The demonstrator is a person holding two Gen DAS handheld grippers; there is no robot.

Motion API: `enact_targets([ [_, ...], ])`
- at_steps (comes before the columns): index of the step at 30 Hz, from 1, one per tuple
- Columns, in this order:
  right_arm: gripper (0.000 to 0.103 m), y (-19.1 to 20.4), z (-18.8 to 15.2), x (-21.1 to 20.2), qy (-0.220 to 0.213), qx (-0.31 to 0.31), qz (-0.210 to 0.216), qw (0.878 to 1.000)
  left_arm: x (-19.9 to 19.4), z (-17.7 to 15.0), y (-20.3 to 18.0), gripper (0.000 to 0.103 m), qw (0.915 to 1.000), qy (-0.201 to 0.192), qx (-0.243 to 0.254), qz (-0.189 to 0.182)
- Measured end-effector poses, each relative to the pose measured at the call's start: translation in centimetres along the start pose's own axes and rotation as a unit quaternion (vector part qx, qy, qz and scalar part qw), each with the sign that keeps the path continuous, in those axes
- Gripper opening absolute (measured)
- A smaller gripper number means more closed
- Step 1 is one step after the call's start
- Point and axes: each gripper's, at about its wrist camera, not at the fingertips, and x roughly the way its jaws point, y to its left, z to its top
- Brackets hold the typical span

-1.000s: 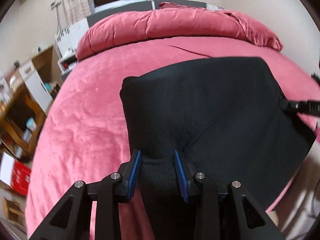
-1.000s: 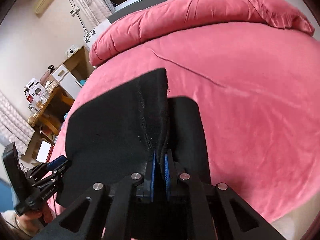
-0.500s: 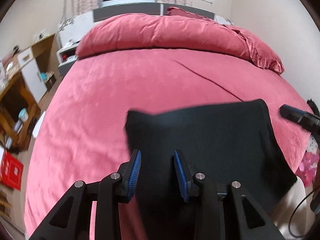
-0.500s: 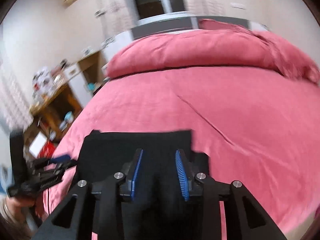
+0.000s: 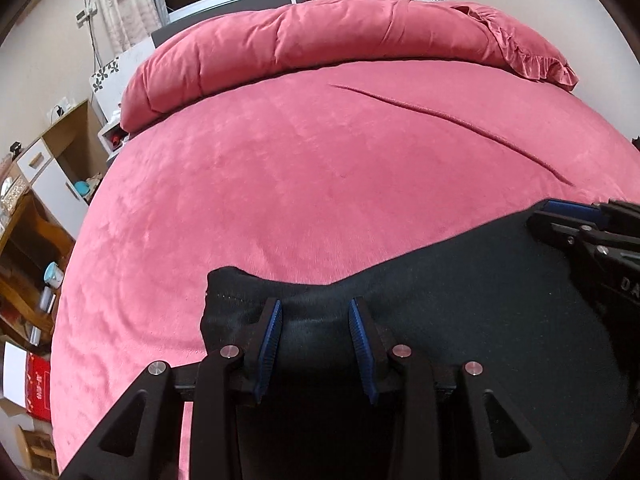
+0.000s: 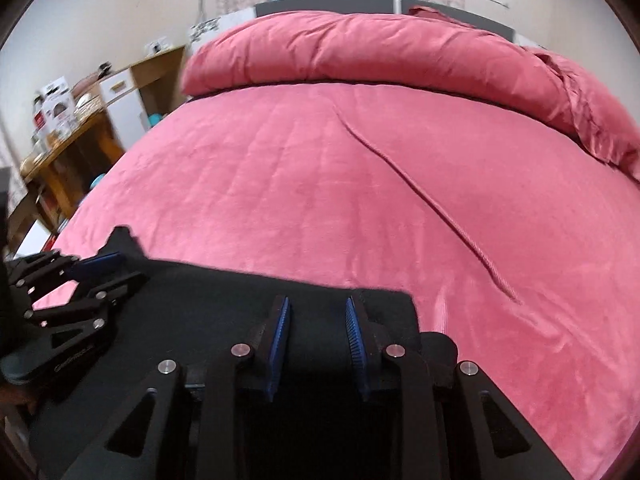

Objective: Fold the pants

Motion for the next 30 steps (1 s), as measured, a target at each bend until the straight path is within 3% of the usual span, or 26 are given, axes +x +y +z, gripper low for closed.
enact_targets([
  [6, 0.028, 0.2, 0.0, 0.2, -0.022, 0.001, -0.003, 1.0, -1.0, -0.7, 0.4, 0.036, 0.9998, -0.02, -0.006, -0.005],
  [9, 0.028, 0.2, -0.2, -0.3, -0.034, 0.003, 0.001, 0.999, -2.4, -1.5, 1.1, 0.036, 0.9991, -0.027, -0.032, -0.011],
  [13, 0.032, 1.2, -0.4, -2.6, -0.052, -0.018, -0.025, 0.998, -5.2, -3.6, 1.8, 0.038, 0.9974, -0.039, -0.057, -0.017],
  [16, 0.032, 2.3, -1.1, -5.0, -0.062, -0.044, -0.033, 0.997, -6.7, -4.9, 1.7, 0.045, 0.9979, -0.04, -0.05, -0.005],
  [19, 0.032, 2.9, -2.3, -6.7, -0.049, -0.054, -0.027, 0.997, -8.0, -6.2, 2.0, 0.046, 0.9976, -0.037, -0.058, -0.009],
  [23, 0.032, 2.0, -3.9, -7.9, -0.023, -0.022, -0.012, 0.999, -9.1, -7.8, 2.3, 0.05, 0.9967, -0.035, -0.072, -0.005],
  [26, 0.032, 1.1, -5.3, -7.6, 0.004, 0.0, -0.015, 1.0, -9.6, -8.3, 2.2, 0.051, 0.9971, -0.037, -0.066, -0.003],
  [30, 0.033, 0.6, -7.0, -8.2, 0.007, -0.008, -0.031, 0.999, -10.1, -8.8, 2.4, 0.051, 0.9967, -0.029, -0.076, -0.007],
])
